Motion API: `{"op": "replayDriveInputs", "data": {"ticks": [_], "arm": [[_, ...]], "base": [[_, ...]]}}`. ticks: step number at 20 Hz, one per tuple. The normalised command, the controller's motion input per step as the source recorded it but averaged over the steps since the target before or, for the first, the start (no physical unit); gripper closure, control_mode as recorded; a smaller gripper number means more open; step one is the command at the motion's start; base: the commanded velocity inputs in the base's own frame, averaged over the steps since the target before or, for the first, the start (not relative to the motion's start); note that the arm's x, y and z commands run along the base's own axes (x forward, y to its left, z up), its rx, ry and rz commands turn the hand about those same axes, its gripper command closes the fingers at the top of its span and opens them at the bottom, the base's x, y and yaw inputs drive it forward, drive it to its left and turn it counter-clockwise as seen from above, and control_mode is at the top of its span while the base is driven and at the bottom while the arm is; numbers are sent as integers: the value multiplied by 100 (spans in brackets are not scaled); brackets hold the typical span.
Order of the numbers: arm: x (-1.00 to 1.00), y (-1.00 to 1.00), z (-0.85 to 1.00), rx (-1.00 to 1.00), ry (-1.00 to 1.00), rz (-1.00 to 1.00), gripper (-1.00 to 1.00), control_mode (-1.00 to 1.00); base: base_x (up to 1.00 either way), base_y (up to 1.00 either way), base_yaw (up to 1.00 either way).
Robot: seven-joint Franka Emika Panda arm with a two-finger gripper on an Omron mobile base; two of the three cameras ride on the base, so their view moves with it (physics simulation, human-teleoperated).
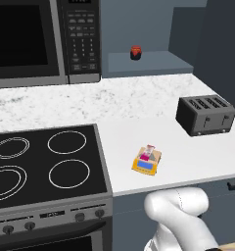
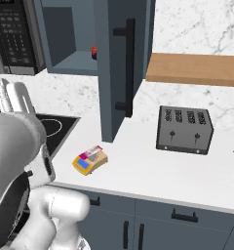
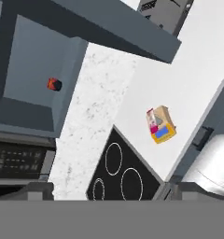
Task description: Pick the bar and place it on the digital scale for weighing, and close the cabinet.
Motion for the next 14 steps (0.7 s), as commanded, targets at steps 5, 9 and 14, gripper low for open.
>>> {"op": "replayDriveInputs", "data": {"ticks": [5, 9, 14], "arm": [[-66, -65, 25, 21, -32, -3, -100, -100], [-52, -78, 1, 14, -39, -8, -100, -100], [-3, -69, -4, 6, -35, -6, -100, -100]], "base": [[0, 0, 0], [0, 0, 0], [0, 0, 0]]}}
